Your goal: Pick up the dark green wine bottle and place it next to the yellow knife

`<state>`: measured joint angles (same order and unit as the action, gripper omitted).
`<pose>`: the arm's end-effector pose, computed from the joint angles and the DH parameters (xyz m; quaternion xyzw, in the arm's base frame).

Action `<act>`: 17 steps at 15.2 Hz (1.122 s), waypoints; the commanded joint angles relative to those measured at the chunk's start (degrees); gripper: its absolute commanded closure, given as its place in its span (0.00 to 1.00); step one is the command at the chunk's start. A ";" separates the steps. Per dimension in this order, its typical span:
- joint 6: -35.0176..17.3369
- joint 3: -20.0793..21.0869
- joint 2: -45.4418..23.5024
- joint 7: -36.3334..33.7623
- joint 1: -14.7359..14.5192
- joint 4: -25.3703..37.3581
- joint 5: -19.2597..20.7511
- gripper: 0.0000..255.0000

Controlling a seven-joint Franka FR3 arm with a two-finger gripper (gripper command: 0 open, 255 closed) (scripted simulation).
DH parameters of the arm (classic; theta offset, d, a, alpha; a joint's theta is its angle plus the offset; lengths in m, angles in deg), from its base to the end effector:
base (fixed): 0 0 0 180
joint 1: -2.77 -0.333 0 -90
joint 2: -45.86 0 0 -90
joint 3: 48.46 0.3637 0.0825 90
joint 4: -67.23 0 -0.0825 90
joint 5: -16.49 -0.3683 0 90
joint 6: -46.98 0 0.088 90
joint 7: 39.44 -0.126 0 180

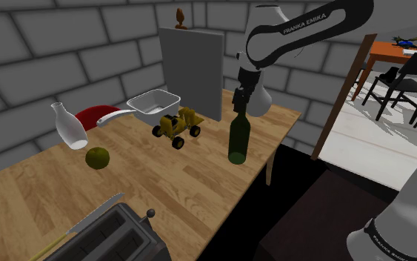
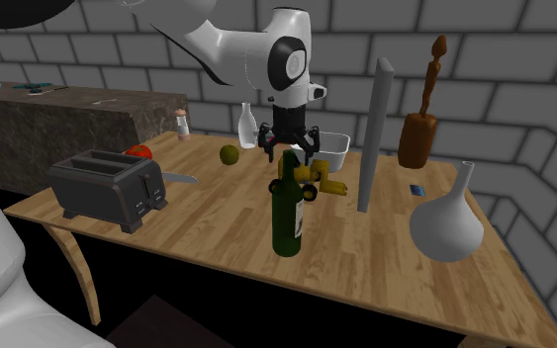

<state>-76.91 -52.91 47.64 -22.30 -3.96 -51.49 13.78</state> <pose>0.5390 0.0237 0.4914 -0.9856 -0.1564 -0.0628 0.0136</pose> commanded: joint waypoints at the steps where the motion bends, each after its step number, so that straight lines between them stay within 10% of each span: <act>1: -0.01 0.00 0.00 0.00 0.00 0.00 0.00 0.00; 2: -0.01 0.00 0.00 0.00 0.00 0.00 0.00 0.00; 3: -0.01 0.00 0.00 0.00 0.00 0.00 0.00 1.00; 17: 3.74 0.01 1.04 -0.24 0.01 2.72 0.20 1.00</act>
<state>-73.91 -52.81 48.49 -22.68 -4.04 -49.32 13.96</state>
